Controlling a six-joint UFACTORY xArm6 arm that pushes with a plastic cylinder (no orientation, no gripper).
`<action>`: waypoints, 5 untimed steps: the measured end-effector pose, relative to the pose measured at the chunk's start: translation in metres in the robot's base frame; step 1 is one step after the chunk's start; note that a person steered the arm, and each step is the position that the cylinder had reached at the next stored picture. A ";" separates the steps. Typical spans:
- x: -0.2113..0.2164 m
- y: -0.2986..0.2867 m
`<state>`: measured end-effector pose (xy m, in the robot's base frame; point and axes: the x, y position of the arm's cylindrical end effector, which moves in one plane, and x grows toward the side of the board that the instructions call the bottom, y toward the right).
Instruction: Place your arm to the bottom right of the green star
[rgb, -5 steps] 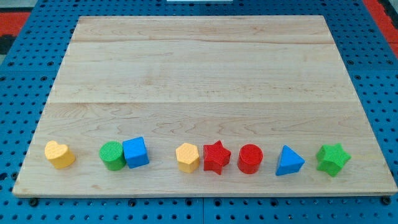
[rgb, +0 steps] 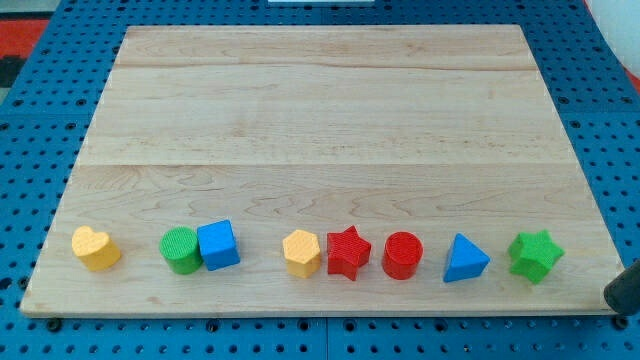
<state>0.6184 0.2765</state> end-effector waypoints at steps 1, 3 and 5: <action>0.000 -0.004; -0.001 -0.004; -0.001 -0.011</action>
<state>0.6173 0.2652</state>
